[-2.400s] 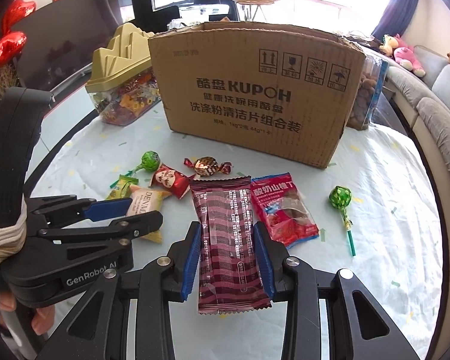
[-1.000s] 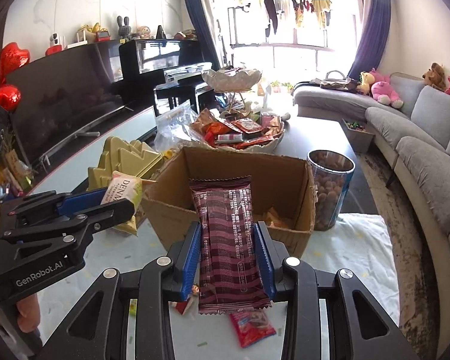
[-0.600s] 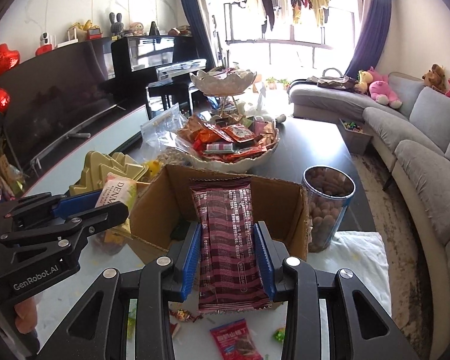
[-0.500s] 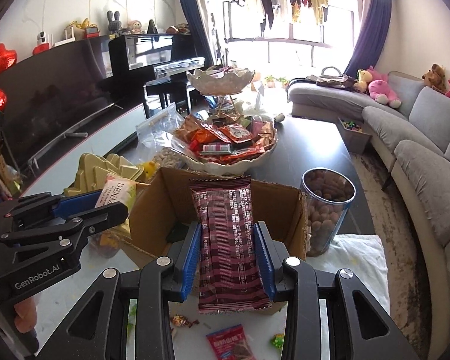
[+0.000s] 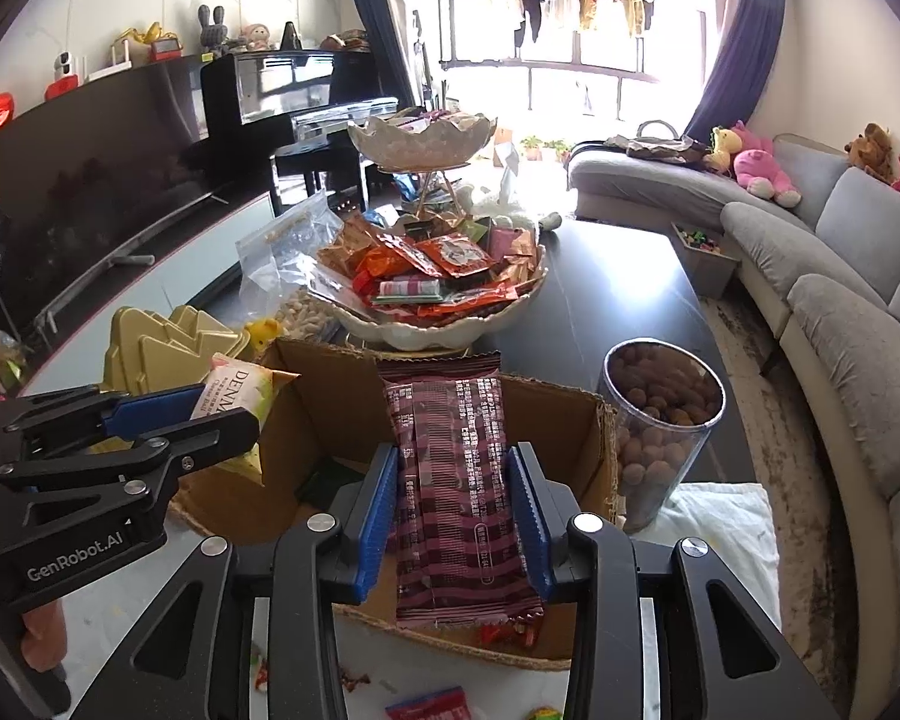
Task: Organize snacks
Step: 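Open both grippers above the box to drop the bun and chocolate bar, then move both tools back from the box toward the remaining candies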
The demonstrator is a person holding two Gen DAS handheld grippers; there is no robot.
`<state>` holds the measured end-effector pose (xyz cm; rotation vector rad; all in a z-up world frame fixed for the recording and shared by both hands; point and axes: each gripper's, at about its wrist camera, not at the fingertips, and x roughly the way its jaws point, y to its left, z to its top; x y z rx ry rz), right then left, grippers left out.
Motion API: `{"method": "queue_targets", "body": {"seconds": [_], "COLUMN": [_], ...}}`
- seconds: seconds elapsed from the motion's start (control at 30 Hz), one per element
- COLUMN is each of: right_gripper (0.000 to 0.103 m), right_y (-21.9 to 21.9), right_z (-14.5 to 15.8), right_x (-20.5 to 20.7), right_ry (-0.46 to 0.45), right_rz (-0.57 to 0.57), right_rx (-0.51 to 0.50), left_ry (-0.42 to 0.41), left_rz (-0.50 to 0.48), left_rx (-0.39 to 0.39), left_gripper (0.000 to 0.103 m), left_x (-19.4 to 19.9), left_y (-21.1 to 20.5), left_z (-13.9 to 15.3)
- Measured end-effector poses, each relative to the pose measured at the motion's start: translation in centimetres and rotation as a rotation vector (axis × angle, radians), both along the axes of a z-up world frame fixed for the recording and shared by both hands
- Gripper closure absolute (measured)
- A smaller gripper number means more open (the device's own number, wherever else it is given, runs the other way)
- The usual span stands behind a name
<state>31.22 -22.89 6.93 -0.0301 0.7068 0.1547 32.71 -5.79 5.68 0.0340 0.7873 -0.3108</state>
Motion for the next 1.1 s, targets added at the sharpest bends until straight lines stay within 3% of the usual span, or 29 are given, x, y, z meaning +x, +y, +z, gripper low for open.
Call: {"method": "queue_targets", "body": {"seconds": [0.07,0.33,0.8,1.1], "right_gripper": [0.050,0.049,0.046,0.046], "right_y": [0.0,0.5,4.3,6.7], "right_z": [0.0,-0.2,-0.9,-2.5], "right_x": [-0.1,-2.5,-8.3,-10.5], "right_ry": [-0.013,-0.006,-0.027,-0.011], "right_rz": [-0.031,-0.017,0.096,0.173], "right_rx": [-0.025,-0.018,-0.066,-0.089], "left_ry": [-0.013,-0.054,-0.135,-0.106], "left_rz": [0.018,0.020,0.013,-0.025], "left_rx": [0.010,0.062,0.116,0.144], "left_gripper": [0.042,0.035,0.031,0.031], "left_x": [-0.3,-3.9,-10.9,-12.8], "left_y": [0.4,1.6,5.2,6.1], "left_z": [0.1,1.1,1.3,-0.9]}}
